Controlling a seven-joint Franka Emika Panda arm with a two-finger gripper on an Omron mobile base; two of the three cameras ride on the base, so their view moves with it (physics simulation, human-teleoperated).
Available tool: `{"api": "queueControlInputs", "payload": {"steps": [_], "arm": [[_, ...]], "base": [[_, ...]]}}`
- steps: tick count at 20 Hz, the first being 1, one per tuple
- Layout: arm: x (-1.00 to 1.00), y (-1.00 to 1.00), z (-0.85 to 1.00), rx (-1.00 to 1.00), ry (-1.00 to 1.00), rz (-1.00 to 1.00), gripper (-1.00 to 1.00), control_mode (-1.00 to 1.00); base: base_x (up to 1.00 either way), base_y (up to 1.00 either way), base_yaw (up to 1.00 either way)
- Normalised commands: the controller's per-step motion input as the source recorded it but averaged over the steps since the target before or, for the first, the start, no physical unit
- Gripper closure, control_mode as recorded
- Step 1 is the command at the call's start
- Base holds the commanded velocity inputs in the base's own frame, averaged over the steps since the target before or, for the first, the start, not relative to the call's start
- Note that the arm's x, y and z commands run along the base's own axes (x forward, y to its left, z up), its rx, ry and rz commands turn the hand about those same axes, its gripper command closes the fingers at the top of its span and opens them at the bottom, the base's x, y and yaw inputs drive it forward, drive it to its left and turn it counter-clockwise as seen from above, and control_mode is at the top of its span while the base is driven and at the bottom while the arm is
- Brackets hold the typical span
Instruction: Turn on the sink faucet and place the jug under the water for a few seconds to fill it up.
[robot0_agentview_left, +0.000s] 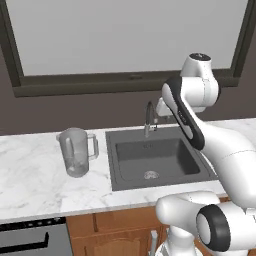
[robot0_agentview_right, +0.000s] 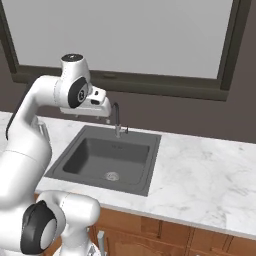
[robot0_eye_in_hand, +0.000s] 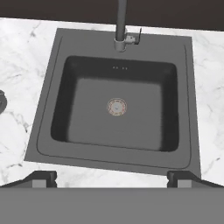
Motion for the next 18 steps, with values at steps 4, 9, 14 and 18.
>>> {"api": "queueControlInputs", "payload": {"steps": [4, 9, 14, 18], "arm": [[0.0, 0.0, 0.0, 0.0, 0.0, 0.0, -1.0, 1.0], [0.0, 0.0, 0.0, 0.0, 0.0, 0.0, -1.0, 1.0], [0.0, 0.0, 0.0, 0.0, 0.0, 0.0, -1.0, 1.0], [0.0, 0.0, 0.0, 0.0, 0.0, 0.0, -1.0, 1.0]], "base": [[0.28, -0.26, 0.1], [0.38, -0.13, -0.04], [0.35, -0.01, -0.09], [0.16, 0.0, -0.09]]}}
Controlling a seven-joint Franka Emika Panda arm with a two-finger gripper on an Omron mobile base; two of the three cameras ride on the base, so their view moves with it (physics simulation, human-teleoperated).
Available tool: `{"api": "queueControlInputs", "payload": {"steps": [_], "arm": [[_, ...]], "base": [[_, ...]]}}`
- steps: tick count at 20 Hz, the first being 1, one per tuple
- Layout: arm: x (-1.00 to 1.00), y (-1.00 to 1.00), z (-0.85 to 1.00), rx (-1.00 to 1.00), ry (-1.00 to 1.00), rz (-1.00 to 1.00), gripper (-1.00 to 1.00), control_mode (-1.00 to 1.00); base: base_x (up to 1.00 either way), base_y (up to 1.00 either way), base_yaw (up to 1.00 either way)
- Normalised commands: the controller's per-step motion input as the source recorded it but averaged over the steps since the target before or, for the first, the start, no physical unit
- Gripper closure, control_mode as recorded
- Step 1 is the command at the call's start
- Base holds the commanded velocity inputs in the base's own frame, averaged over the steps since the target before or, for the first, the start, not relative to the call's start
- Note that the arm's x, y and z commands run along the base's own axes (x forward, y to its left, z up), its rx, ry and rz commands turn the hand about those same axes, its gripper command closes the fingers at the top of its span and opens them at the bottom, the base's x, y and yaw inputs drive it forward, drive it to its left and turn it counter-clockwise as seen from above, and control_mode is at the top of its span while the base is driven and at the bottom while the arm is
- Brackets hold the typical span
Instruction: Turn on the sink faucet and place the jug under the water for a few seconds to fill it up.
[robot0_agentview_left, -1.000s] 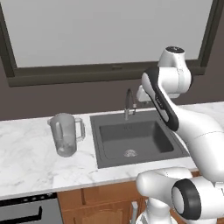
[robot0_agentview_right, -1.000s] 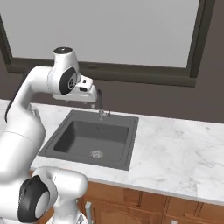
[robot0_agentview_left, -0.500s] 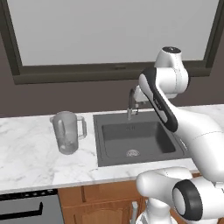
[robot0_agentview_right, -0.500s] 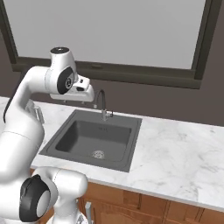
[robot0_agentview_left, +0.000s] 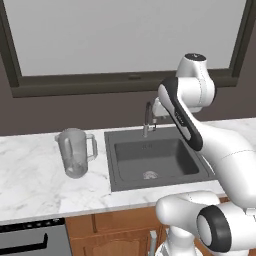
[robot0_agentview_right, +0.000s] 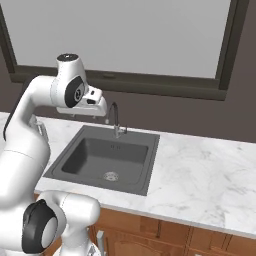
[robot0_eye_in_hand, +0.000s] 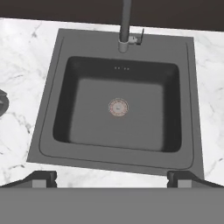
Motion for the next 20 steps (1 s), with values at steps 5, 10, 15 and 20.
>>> {"api": "queueControlInputs", "payload": {"steps": [5, 10, 15, 20], "arm": [[0.0, 0.0, 0.0, 0.0, 0.0, 0.0, -1.0, 1.0], [0.0, 0.0, 0.0, 0.0, 0.0, 0.0, -1.0, 1.0], [0.01, -0.08, -0.05, 0.0, -0.04, 0.0, -1.0, -1.0], [0.31, -0.81, -0.6, 0.09, -0.29, 0.14, -1.0, -1.0]], "base": [[0.0, 0.0, 0.0], [0.0, 0.0, 0.0], [0.01, -0.12, 0.0], [0.0, 0.0, 0.0]]}}
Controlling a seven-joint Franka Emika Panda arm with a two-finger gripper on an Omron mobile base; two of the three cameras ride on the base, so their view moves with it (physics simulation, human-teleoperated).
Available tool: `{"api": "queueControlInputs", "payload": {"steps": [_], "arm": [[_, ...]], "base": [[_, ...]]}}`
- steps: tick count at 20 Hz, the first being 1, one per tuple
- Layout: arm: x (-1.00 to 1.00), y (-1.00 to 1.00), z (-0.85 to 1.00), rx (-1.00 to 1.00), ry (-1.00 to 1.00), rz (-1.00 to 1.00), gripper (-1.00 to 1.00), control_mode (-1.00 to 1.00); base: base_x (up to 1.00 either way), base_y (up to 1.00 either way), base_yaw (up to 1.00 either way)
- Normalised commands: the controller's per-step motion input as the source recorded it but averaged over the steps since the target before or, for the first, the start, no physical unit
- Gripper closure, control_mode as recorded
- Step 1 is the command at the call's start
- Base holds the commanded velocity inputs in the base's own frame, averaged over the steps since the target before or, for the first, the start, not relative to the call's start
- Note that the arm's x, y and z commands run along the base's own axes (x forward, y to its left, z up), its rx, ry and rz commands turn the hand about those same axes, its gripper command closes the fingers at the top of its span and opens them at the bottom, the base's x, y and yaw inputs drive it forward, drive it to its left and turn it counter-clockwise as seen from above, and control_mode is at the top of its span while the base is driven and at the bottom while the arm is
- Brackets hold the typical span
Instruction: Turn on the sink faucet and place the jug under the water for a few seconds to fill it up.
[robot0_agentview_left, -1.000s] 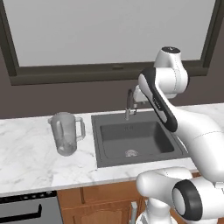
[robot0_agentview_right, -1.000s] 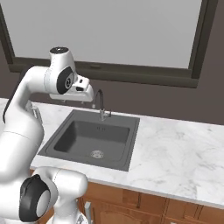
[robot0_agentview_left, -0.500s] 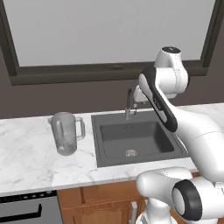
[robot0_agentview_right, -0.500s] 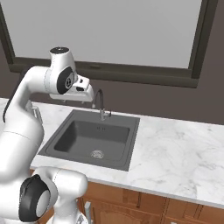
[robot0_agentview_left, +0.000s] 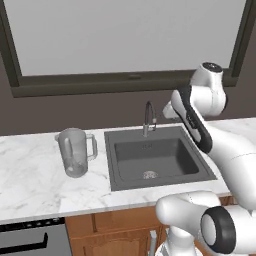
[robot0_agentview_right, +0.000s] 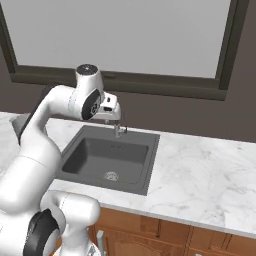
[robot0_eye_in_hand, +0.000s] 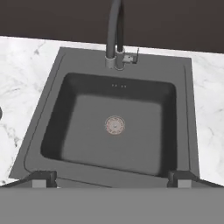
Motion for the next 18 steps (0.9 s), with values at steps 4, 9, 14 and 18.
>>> {"api": "queueControlInputs", "payload": {"steps": [4, 9, 14, 18], "arm": [[0.53, -0.99, -0.54, 0.14, -0.39, 0.32, -1.0, -1.0], [0.54, -0.66, -0.47, 0.15, -0.43, 0.41, -1.0, -1.0], [0.64, -0.17, -0.23, 0.11, -0.37, 0.37, -1.0, -1.0], [0.37, 0.0, -0.08, 0.0, -0.16, 0.25, -1.0, -1.0]], "base": [[0.0, 0.0, 0.0], [0.0, 0.0, 0.0], [0.0, 0.0, 0.0], [0.0, 0.0, 0.0]]}}
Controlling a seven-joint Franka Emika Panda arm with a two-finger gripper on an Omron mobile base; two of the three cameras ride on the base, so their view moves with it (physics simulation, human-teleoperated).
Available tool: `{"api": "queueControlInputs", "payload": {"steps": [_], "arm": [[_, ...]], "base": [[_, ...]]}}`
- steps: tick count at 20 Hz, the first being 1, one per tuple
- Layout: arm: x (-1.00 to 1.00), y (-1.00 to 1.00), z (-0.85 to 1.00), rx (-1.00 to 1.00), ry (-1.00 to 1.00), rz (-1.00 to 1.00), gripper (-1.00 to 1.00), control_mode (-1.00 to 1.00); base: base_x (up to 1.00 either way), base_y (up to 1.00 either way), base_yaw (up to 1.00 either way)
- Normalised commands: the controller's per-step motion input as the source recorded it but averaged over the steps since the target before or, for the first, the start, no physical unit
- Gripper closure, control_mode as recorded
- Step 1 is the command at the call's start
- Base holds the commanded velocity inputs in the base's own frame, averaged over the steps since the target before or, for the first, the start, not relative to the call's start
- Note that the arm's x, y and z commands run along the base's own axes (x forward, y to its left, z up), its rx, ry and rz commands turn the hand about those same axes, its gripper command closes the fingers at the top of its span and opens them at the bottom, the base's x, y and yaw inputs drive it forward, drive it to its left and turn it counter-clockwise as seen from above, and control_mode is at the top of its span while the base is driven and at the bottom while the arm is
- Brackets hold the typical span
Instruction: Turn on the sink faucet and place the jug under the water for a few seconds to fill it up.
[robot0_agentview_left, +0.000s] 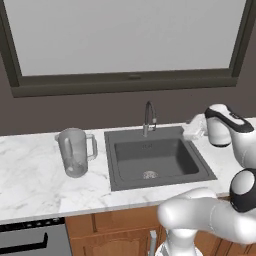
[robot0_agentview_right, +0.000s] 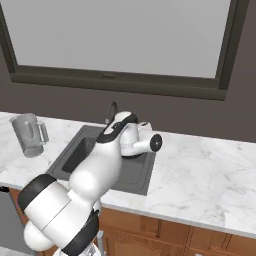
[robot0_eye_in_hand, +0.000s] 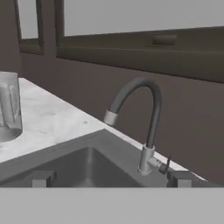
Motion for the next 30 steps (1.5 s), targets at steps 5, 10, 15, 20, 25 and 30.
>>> {"api": "queueControlInputs", "payload": {"steps": [5, 10, 15, 20, 25, 30], "arm": [[0.5, 0.04, -0.02, 0.0, 0.0, 0.19, -1.0, -1.0], [0.7, 0.24, -0.08, 0.0, 0.0, 0.01, -1.0, -1.0], [0.55, 0.19, -0.21, 0.0, 0.0, 0.0, -1.0, -1.0], [0.28, 0.08, -0.42, 0.0, 0.0, 0.01, -1.0, -1.0], [0.33, 0.14, -0.28, 0.0, 0.0, 0.0, -1.0, -1.0], [0.37, 0.18, -0.17, 0.0, 0.0, 0.0, -1.0, -1.0]], "base": [[0.0, 0.0, 0.0], [0.0, 0.0, 0.0], [0.0, 0.0, 0.0], [0.0, 0.0, 0.0], [0.0, 0.0, 0.0], [0.0, 0.0, 0.0]]}}
